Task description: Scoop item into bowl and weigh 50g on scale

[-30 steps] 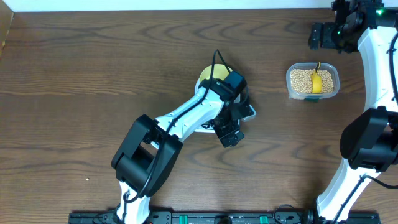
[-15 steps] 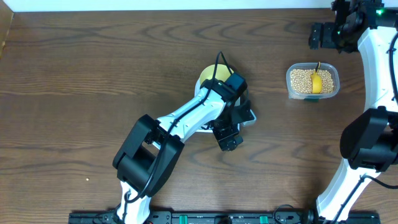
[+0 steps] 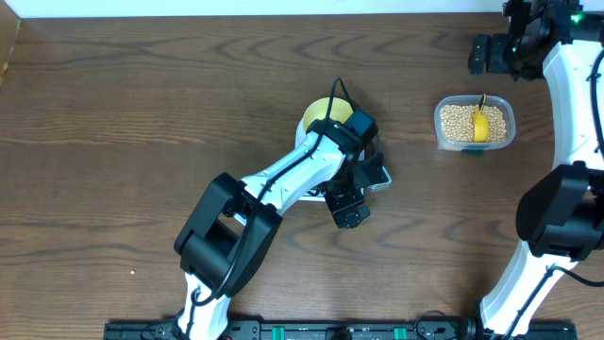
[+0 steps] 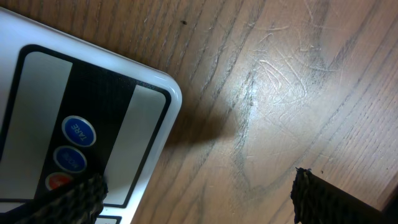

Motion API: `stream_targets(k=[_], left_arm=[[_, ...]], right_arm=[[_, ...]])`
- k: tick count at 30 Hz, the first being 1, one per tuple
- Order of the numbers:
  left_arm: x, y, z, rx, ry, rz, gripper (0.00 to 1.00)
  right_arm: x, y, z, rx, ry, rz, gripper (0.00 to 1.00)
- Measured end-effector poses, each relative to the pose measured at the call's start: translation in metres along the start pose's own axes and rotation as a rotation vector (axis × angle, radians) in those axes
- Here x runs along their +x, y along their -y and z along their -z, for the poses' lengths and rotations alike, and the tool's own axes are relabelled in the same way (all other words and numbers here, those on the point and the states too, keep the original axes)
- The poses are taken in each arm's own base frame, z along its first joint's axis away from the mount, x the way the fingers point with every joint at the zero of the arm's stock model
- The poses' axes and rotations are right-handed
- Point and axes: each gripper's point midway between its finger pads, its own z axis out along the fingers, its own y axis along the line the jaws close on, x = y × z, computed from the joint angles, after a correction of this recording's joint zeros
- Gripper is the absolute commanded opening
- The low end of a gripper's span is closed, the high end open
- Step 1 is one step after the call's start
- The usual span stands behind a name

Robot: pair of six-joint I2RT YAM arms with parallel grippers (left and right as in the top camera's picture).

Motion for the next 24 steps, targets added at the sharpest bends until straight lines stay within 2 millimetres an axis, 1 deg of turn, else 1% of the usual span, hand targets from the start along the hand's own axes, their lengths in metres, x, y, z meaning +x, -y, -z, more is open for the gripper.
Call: stream_targets(k=[15,24], left_arm=[[0.0047,0.0007,-0.0022,-0.012,-0.042,-0.03,0.99],[0.0059,-0.0076,-0.0027,-0.052,-0.067,-0.031,0.98]], right_arm=[[0.0,0.0,0.0,0.0,0.0,0.0,0.99],[-0.0001,0.0,0.0,0.0,0.0,0.0,0.99]])
